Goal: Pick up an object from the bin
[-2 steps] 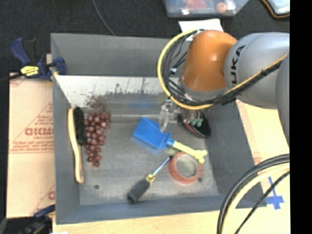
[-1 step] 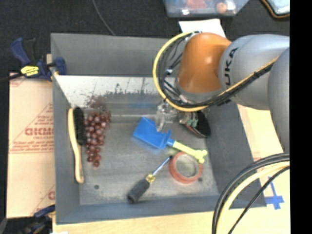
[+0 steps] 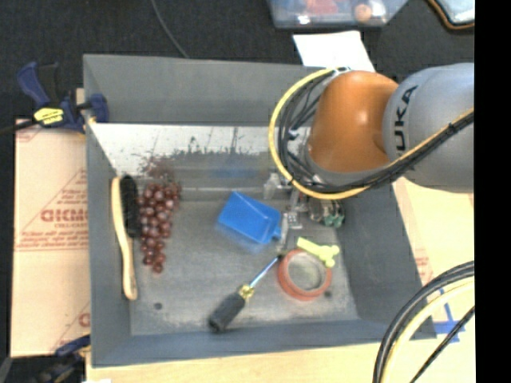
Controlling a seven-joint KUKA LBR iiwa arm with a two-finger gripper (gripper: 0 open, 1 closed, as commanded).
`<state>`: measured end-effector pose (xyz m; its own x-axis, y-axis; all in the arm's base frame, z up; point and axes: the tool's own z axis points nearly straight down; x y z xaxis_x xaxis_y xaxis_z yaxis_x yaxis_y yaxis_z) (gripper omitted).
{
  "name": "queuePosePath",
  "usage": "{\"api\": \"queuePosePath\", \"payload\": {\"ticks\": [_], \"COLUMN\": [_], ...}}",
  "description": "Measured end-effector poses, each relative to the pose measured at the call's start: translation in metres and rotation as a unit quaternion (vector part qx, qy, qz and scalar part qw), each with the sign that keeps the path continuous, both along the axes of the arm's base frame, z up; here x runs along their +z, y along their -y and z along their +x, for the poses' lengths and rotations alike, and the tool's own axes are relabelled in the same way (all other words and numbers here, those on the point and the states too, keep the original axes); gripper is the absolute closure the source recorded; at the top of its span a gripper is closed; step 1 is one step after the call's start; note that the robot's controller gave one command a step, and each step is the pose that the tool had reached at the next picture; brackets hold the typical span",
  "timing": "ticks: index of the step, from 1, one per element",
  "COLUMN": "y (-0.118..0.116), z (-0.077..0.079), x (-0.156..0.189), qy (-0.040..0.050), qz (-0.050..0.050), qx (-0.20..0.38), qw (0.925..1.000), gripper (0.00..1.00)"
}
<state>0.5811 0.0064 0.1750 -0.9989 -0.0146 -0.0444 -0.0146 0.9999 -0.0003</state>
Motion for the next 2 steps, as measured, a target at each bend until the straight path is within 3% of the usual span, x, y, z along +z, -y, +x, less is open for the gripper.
{"api": "queuePosePath", "payload": {"ticks": [1, 2], "y": [-0.001, -0.006], "z": [0.0, 0.011], "x": [-0.002, -0.015], "qy": [-0.0013, 0.0023], "qz": [0.0, -0.002], "qx": [0.0, 0.017], "qw": [1.0, 0.9999], "gripper": [0.0, 0.0]}}
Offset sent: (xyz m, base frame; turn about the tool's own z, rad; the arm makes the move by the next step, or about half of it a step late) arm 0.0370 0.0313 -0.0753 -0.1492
